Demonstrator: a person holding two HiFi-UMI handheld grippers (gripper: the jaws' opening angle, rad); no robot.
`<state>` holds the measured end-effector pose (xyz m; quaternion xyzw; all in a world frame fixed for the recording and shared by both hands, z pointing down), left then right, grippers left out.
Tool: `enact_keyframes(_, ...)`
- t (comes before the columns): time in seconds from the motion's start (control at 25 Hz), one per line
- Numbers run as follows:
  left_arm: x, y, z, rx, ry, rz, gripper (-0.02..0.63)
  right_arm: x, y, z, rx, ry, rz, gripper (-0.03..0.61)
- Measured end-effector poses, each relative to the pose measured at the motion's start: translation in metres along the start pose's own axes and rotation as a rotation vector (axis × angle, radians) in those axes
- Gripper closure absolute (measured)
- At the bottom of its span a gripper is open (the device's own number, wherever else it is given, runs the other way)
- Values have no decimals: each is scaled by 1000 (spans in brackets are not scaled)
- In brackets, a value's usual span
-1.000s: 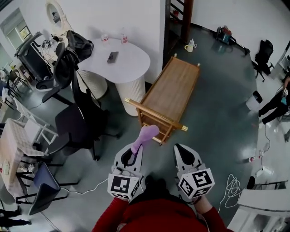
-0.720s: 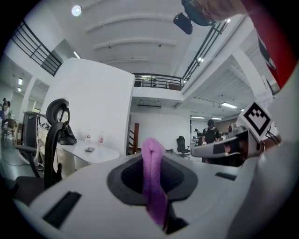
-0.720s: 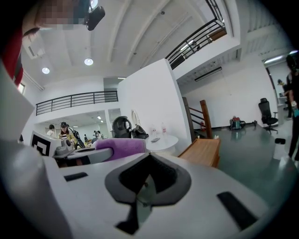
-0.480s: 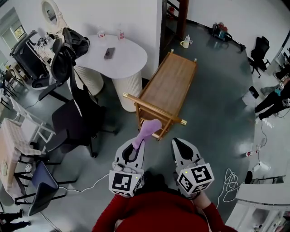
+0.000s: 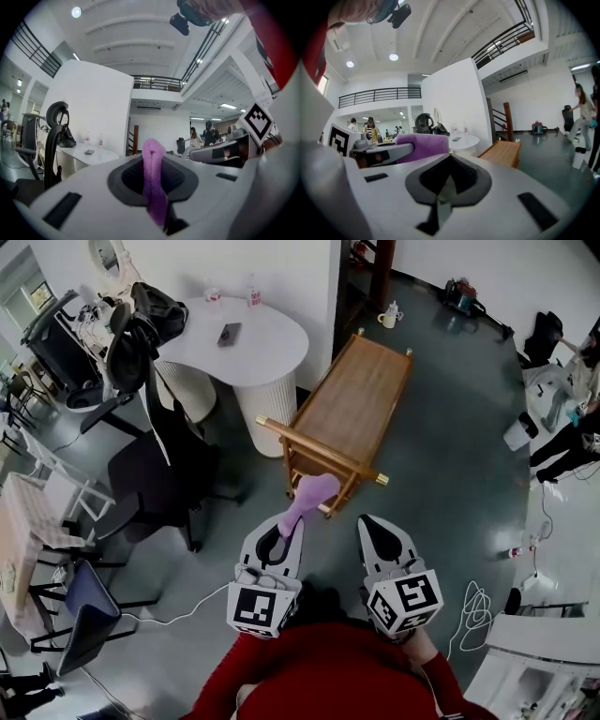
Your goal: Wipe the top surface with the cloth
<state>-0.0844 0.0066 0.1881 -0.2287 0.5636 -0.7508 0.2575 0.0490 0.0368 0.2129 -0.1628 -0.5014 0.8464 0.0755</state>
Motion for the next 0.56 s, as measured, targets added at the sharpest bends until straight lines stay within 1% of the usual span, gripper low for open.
enact_keyframes(0.24, -6, -3, -4, 3, 1, -1, 565, -3, -3, -2, 0, 0, 13, 575)
enact_keyframes(0.4, -6, -9, -6, 30, 4, 22, 565, -4, -6, -2, 2, -1, 16, 575)
enact_keyframes(0.56, -6, -9, -7, 35, 7, 22, 565, -6, -5, -4, 4, -6, 21, 575)
Point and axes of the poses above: the fingertips, and each gripper's own axes: z forward along the fingers, x to its left, y out of its top, the point moved 3 cm from there along -z, backward along the fingers, and after that the axes turned 14 degrees about x, right-handed, at the moved point
